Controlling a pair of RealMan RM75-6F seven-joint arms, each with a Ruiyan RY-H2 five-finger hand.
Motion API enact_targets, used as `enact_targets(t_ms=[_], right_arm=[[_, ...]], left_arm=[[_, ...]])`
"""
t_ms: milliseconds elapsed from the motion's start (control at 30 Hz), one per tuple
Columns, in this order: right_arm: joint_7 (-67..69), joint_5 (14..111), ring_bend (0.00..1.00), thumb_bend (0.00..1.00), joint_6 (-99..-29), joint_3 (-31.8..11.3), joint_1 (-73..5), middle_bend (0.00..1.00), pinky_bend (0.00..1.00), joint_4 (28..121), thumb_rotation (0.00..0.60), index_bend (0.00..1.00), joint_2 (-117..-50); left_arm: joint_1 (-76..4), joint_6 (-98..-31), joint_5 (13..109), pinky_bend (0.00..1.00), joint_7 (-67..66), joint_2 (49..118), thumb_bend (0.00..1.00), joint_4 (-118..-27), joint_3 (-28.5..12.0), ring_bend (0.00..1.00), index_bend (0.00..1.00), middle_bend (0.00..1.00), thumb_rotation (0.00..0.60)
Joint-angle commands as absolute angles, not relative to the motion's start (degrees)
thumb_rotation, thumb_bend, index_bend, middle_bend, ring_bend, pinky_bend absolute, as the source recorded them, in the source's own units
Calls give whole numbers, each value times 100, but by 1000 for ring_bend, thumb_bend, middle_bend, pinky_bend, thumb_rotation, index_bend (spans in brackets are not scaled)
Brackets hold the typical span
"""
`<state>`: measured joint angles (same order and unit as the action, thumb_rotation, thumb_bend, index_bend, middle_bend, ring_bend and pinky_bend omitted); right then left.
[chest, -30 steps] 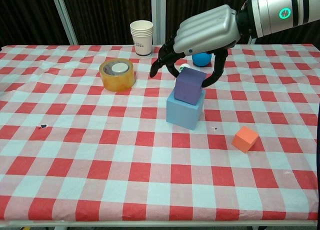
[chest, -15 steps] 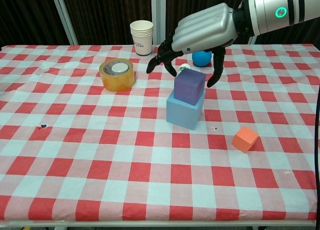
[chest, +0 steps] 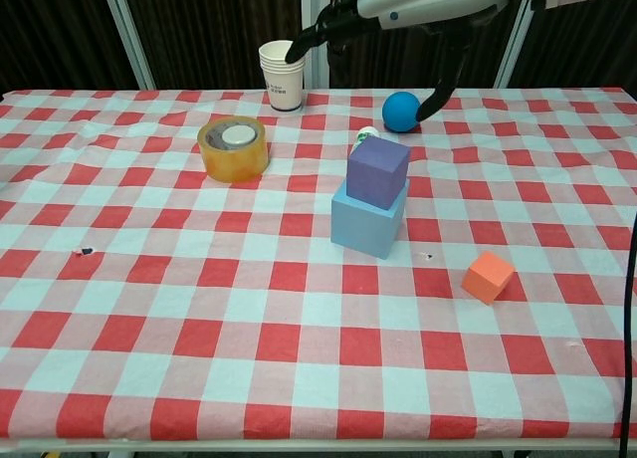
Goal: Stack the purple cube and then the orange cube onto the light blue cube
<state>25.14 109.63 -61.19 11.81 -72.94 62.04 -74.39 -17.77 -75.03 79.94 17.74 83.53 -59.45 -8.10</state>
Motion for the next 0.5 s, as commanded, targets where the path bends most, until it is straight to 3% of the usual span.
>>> enact_targets(t_ms=[33, 267, 500], right_arm=[[1873, 10445, 112, 0, -6150, 1052, -6821, 342, 194, 7342, 600, 71, -6674], [991, 9688, 144, 0, -5586, 1181, -6219, 370, 197, 8957, 600, 109, -5742], [-218, 9029, 215, 0, -5331, 1311, -5438, 399, 225, 9611, 600, 138, -5754]], left_arm=[[-1777, -7508, 7994, 287, 1765, 8351, 106, -5957, -812, 163, 229, 240, 600], [-1782, -7533, 8036, 287, 1762, 8344, 107, -6013, -794, 163, 229, 240, 600], [-1787, -7599, 8108, 287, 1775, 8326, 106, -6094, -776, 163, 229, 240, 600]])
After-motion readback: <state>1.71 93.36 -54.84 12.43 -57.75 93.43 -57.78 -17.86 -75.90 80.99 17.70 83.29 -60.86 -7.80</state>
